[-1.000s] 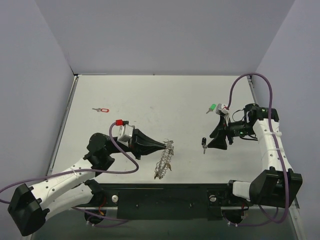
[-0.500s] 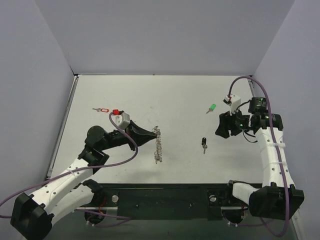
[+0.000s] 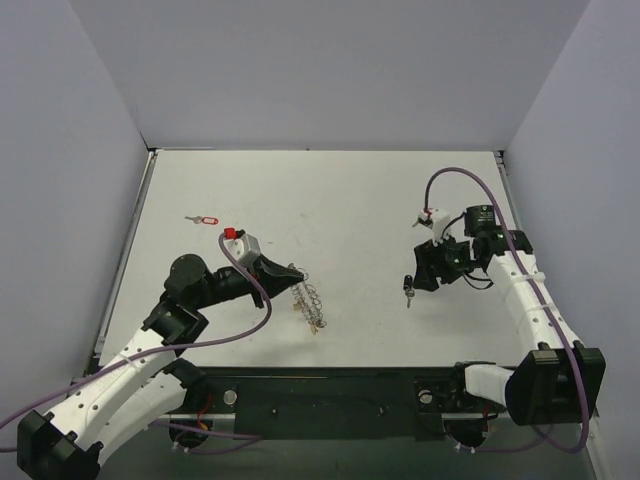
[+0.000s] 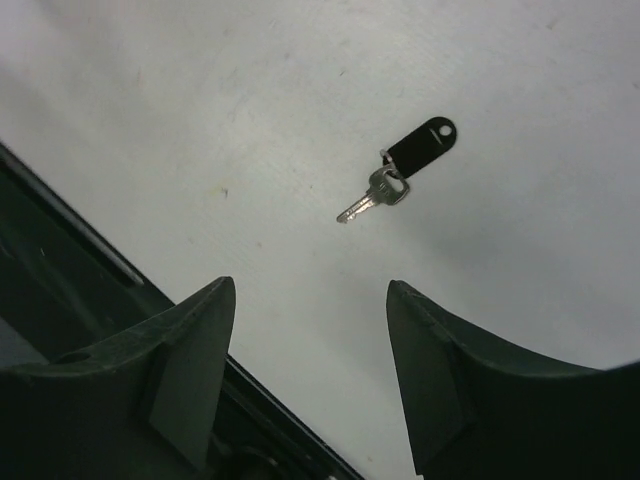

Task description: Put the keys on the keyring

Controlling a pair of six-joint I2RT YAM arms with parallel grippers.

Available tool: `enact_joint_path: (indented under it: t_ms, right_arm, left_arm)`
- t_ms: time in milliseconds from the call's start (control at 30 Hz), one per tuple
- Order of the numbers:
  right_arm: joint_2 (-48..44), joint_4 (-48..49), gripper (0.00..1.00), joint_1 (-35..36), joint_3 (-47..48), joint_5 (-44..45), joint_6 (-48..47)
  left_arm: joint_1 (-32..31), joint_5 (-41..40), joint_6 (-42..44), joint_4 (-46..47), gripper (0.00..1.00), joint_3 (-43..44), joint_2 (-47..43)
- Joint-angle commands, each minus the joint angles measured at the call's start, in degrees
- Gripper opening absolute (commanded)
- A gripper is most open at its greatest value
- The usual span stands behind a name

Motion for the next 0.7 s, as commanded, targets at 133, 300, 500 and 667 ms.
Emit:
enact_joint_path:
  t_ms: [133,300,500,667]
  right_arm:
    - [10.70,-26.10,0.61,-1.60,4.76,-10.93,-67.29]
    - [18.96,-27.68,0.62,-1.87,8.62,-13.75,-76.60]
    - [26.35,-27.08,0.50,-1.34,8.97,-10.77,-86.92]
    - [25.57,-19.27,0.47,1.19,8.27,-7.96,-78.95]
  left_arm:
    - [0.29,0.28,5.40,-1.78,0.00,3.43,-1.85]
    - [0.29,-0.43,6.72,-3.53,0.00,3.52,-2.20]
    - [0.29,-1.30,8.66,-6.08,0.00,4.13,-1.94]
    - [0.47,-1.31,9.01,-6.35,0.00,4.22,-1.32]
